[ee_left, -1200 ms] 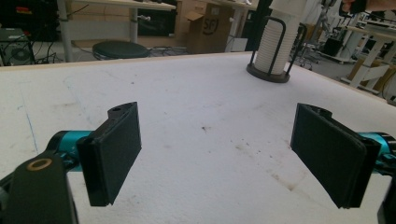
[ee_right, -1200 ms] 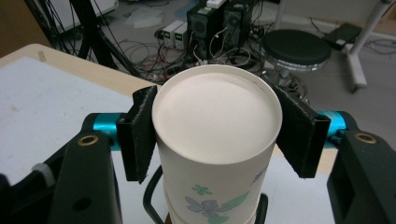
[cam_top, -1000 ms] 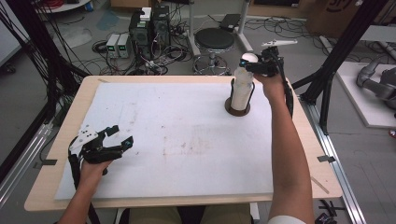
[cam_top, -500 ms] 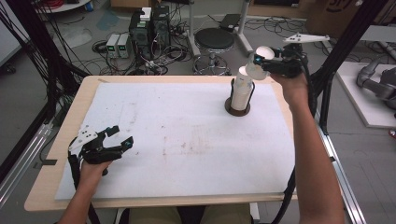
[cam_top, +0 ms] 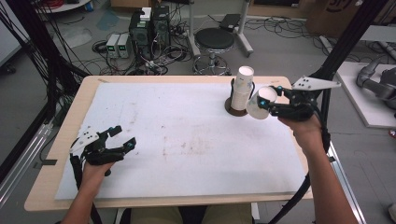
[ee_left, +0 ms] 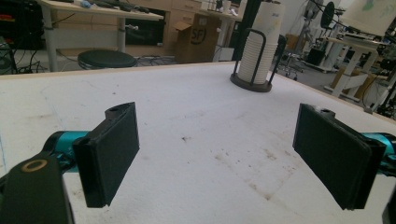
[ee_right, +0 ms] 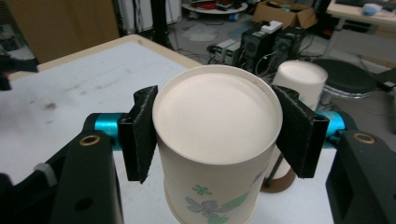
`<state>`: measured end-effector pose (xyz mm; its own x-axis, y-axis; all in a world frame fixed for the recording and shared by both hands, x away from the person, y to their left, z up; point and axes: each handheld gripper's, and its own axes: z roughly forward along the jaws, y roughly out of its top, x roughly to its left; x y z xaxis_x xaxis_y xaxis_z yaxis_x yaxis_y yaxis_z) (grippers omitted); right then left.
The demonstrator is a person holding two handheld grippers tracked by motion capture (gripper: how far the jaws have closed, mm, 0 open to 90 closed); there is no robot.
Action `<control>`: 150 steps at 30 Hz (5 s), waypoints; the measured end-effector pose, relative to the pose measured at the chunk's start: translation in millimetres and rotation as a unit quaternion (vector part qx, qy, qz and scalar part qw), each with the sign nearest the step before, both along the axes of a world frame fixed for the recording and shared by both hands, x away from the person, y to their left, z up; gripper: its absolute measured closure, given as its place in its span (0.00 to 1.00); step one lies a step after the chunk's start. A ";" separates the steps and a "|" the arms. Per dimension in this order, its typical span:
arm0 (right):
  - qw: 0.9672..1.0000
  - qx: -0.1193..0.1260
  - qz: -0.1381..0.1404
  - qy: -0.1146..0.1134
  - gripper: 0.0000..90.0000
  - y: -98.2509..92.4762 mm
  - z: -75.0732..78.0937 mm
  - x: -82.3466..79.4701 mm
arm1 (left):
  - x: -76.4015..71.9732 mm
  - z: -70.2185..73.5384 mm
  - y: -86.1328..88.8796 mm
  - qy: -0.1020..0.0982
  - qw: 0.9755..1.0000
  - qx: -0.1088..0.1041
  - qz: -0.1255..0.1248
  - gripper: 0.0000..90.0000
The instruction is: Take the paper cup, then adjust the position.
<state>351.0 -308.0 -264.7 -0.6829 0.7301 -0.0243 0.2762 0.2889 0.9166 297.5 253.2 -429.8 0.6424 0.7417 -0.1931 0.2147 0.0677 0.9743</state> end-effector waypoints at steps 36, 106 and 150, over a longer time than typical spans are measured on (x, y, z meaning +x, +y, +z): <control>0.999 0.009 0.042 0.005 0.41 14.7 -39.1 -25.7 | 3.1 -1.0 -12.1 -0.005 0.999 0.000 -0.032 0.16; 0.985 0.040 0.166 0.008 0.41 89.3 -73.1 -39.3 | 21.5 37.6 -161.9 -0.037 0.958 0.063 -0.277 0.16; 0.979 0.100 0.172 0.047 0.21 93.4 -81.4 -37.3 | 32.1 33.1 -204.9 -0.041 0.939 0.094 -0.329 0.43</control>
<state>313.7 -214.6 -346.1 -0.8818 0.4397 0.1706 0.2799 0.1968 0.9396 329.5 48.3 -396.8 0.9803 0.1954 -0.0291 0.0741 -0.2273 0.9710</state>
